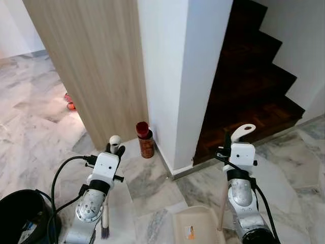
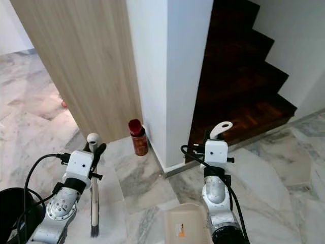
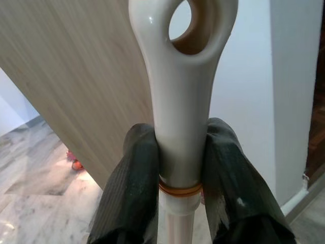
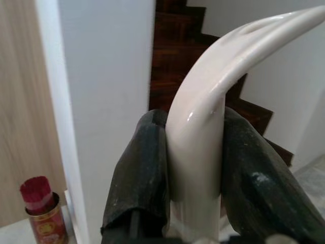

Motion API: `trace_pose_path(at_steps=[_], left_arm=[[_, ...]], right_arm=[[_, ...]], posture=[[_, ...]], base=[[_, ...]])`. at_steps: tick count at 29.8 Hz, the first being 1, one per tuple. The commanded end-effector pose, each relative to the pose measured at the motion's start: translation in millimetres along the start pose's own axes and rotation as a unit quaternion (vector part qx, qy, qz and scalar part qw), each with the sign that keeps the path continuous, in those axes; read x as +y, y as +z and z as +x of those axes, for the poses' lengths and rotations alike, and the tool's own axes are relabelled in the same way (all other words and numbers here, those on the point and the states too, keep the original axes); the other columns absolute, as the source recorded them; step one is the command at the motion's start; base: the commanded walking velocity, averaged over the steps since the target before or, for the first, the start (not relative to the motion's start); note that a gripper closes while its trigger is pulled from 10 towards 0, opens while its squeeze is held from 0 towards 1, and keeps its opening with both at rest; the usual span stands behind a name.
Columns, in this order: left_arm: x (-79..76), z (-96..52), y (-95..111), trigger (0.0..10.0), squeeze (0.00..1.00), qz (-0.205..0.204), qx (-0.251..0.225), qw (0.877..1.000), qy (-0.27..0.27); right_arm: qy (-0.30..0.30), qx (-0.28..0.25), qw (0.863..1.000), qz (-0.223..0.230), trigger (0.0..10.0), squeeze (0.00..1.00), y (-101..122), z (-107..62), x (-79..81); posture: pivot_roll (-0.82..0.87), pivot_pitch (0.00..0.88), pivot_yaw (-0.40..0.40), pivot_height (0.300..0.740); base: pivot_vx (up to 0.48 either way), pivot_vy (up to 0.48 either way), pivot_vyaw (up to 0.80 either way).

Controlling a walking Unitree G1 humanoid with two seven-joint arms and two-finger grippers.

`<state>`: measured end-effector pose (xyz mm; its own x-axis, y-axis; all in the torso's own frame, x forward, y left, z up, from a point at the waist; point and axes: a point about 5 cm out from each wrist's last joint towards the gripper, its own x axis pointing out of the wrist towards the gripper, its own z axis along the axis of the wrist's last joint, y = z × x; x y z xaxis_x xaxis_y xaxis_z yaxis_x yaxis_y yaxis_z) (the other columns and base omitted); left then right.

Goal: Sweep floor

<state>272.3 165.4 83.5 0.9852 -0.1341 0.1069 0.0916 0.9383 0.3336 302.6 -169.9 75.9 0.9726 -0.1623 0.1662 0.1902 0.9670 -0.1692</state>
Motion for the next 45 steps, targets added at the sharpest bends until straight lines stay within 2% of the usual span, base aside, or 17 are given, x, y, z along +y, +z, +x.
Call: trace_pose_path(at_steps=[1,8,45], left_arm=[[5.9,3.5,5.3,10.0,0.00,0.006,-0.011,1.000,0.005],[5.0,3.1,4.6,10.0,0.00,0.006,-0.009,1.000,0.003],[0.4,1.0,3.6,10.0,0.00,-0.001,-0.007,1.000,-0.015]], right_arm=[[0.003,-0.010,1.000,0.000,10.0,0.00,5.1,3.8,2.7],[0.000,-0.011,1.000,0.000,10.0,0.00,5.8,4.4,2.1],[0.003,-0.009,1.000,0.005,10.0,0.00,4.2,2.3,5.9]], posture=[[0.10,0.025,0.056,0.740],[0.10,0.029,0.055,0.740],[0.10,0.000,0.054,0.740]], base=[[0.000,-0.251,-0.80],[0.000,-0.364,-0.80],[0.000,0.000,-0.80]])
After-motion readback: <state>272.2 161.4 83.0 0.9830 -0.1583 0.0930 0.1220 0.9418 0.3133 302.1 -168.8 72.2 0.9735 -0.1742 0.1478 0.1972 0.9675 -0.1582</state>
